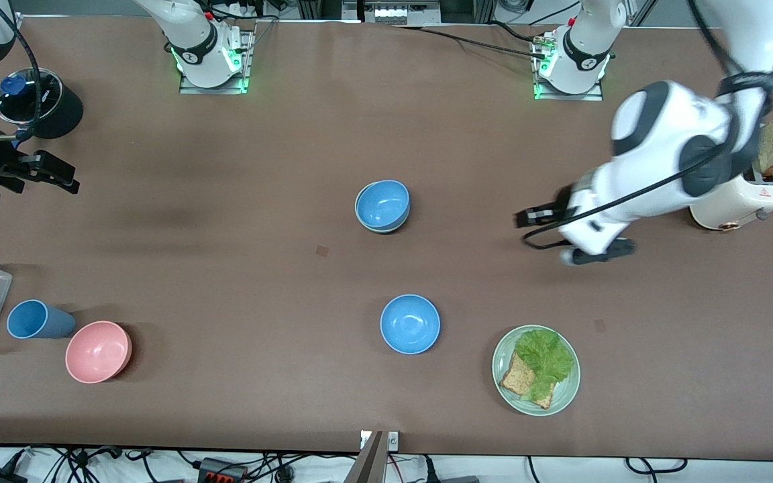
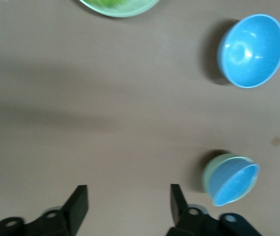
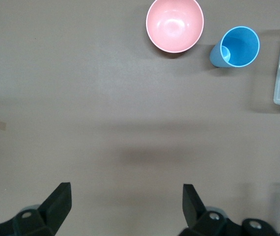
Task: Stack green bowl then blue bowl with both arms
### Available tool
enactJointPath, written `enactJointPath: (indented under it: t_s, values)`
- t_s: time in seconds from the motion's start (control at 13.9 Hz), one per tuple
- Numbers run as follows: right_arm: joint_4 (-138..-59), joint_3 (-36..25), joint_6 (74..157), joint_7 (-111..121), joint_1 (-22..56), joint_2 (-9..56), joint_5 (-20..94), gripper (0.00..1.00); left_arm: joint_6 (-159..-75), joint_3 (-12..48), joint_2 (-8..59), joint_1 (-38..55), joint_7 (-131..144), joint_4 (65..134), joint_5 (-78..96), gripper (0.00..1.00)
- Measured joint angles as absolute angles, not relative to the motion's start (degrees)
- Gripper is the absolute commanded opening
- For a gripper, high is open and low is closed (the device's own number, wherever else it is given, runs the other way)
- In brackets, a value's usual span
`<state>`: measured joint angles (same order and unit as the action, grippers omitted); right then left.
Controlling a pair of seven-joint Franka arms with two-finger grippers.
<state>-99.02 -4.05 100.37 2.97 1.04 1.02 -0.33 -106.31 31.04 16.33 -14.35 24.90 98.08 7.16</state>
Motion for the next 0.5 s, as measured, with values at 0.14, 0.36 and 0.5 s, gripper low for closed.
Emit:
enactJointPath:
  t_s: [0.14,0.36,0.5]
  values:
    - [-99.01,-4.05,100.41,2.97,1.09,1.02,-0.33,1.00,-105.20,24.05,14.11,-10.45,22.28,98.17,7.21,1.00]
    - [-99.02,-4.05,100.55,2.97,1.12,1.02,-0.33,1.00,-104.97,15.38,11.77,-7.59,17.41,98.25,7.20,1.00]
    - [-99.01,-4.05,100.56,2.97,1.11,1.02,-0.33,1.00,-102.87,11.04,9.99,-6.92,12.31,98.22,6.93,1.00]
